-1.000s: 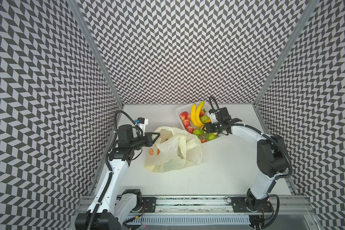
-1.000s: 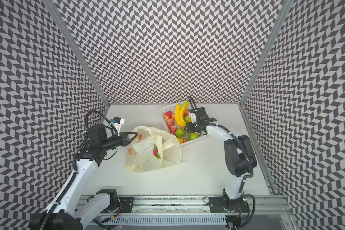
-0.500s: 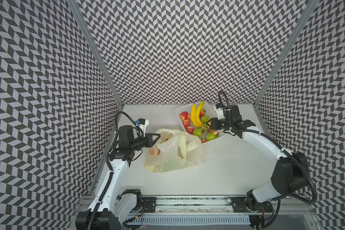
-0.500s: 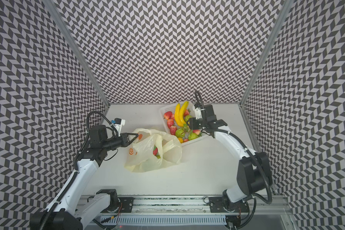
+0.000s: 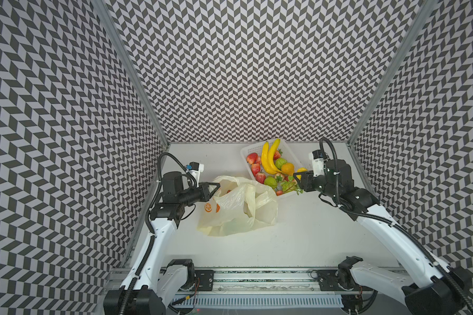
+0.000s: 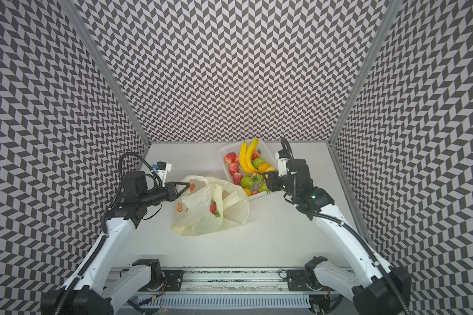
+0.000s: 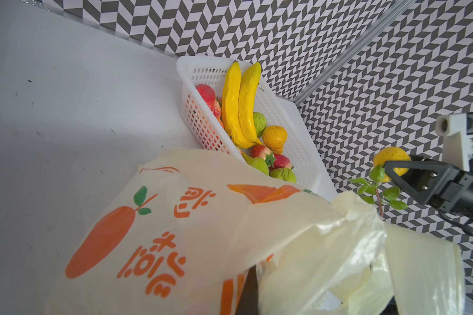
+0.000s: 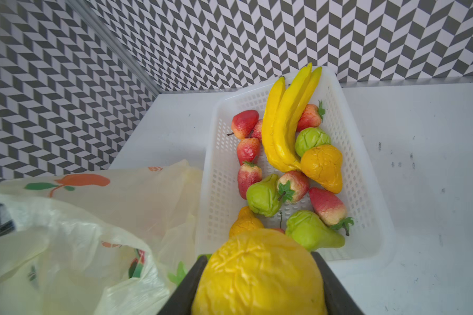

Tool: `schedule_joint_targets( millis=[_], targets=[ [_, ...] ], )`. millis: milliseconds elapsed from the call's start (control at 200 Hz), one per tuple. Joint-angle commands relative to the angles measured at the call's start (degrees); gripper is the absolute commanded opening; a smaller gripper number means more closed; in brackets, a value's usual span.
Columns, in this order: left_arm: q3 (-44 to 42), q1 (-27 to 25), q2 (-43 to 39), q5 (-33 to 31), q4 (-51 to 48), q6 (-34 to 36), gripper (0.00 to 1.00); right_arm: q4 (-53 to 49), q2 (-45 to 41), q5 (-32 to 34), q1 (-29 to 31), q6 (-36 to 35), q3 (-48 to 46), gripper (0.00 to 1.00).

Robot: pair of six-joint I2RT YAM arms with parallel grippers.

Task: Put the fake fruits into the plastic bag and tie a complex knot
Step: 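Carry the yellow lemon with the right gripper into the bag mouth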

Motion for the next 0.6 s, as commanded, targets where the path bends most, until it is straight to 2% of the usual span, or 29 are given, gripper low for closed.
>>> schedule_joint_targets(
  millis=[0,255,411,591],
  targets=[
    [-0.7,0.1,0.0,0.9,1.5,0.0,0.0,0.0,-3.1,5.2,6.0,5.2,-2.3,0.42],
    [-1.1,0.1,0.0,1.0,1.8,-0.1,0.0,0.2,-7.0,11.9,20.0,14.8,-8.7,0.4],
    [-1.1,0.1,0.1,1.1,1.8,0.0,0.0,3.4,-9.2,14.2,24.0,19.6,-14.1,0.4],
    [-1.2,0.0,0.0,1.2,1.8,0.0,0.0,10.4,-7.9,14.6,25.6,22.5,-18.0,0.4]
  ],
)
